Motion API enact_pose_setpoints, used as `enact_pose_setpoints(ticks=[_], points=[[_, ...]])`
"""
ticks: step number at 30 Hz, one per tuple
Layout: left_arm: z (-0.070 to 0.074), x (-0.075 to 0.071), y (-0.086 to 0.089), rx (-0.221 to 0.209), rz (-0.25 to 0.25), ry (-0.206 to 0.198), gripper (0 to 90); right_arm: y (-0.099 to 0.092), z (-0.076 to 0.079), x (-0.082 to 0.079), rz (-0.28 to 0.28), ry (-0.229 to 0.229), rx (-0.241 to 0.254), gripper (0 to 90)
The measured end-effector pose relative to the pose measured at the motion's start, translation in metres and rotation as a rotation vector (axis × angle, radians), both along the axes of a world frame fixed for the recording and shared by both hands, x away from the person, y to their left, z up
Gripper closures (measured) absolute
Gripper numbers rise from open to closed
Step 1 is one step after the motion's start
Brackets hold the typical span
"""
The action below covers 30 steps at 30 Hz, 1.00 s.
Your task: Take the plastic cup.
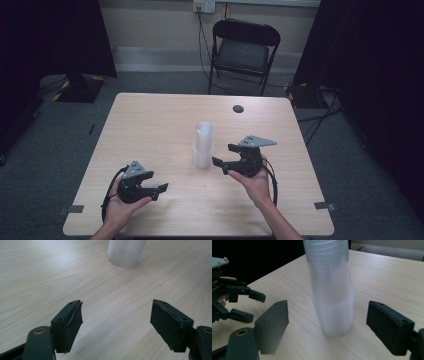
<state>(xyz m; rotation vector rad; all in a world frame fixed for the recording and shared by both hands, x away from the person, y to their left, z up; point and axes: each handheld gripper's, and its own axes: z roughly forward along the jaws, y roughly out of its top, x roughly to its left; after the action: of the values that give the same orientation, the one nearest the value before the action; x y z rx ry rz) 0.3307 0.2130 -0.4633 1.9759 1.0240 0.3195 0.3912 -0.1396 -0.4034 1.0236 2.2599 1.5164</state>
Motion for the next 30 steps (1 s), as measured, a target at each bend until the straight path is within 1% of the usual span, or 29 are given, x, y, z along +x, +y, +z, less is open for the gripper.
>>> enact_pose_setpoints(ticks=[2, 3, 7, 8, 9, 14, 18, 19, 21, 23, 26, 27, 28, 30], points=[[0.0, 0.0, 0.0, 0.0, -0.001, 0.0, 25.3, 0.003, 0.0, 0.002, 0.0, 0.0, -0.003, 18.1], [0.0, 0.0, 0.0, 0.0, 0.0, 0.0, 24.8, 0.007, 0.001, 0.004, 0.006, -0.005, -0.019, 17.2], [0.0, 0.0, 0.0, 0.002, 0.002, 0.006, 24.8, 0.014, 0.005, 0.009, 0.007, -0.026, -0.003, 19.1], [0.0, 0.0, 0.0, 0.002, 0.002, 0.006, 24.8, 0.014, 0.005, 0.009, 0.007, -0.026, -0.003, 19.1], [0.0, 0.0, -0.001, 0.009, -0.001, 0.005, 24.8, 0.018, 0.008, 0.013, 0.006, -0.04, -0.009, 19.1], [-0.001, 0.0, -0.001, 0.01, -0.009, 0.008, 24.8, 0.027, 0.011, 0.023, 0.005, -0.042, -0.016, 19.0], [-0.001, 0.0, -0.002, 0.009, -0.016, 0.006, 24.9, 0.032, 0.01, 0.031, 0.004, -0.051, -0.003, 18.6], [-0.001, -0.001, -0.002, 0.007, -0.015, 0.004, 24.9, 0.033, 0.009, 0.032, -0.003, -0.053, 0.0, 18.7], [0.0, -0.001, -0.002, 0.005, -0.015, 0.006, 25.0, 0.035, 0.008, 0.037, -0.004, -0.047, 0.009, 18.6], [0.0, -0.001, -0.002, 0.005, -0.015, 0.005, 25.0, 0.039, 0.007, 0.04, -0.008, -0.05, 0.001, 18.5], [0.0, -0.001, -0.002, 0.004, -0.012, 0.003, 24.9, 0.042, 0.006, 0.044, -0.005, -0.054, 0.009, 18.4], [-0.001, -0.001, -0.002, 0.003, -0.012, 0.003, 25.0, 0.044, 0.006, 0.046, -0.006, -0.053, 0.008, 18.4], [-0.001, -0.001, -0.002, 0.004, -0.013, 0.007, 25.0, 0.048, 0.006, 0.049, -0.003, -0.049, -0.004, 18.0], [-0.001, -0.001, -0.002, 0.006, -0.012, 0.0, 25.0, 0.052, 0.004, 0.053, -0.003, -0.047, -0.015, 17.7]])
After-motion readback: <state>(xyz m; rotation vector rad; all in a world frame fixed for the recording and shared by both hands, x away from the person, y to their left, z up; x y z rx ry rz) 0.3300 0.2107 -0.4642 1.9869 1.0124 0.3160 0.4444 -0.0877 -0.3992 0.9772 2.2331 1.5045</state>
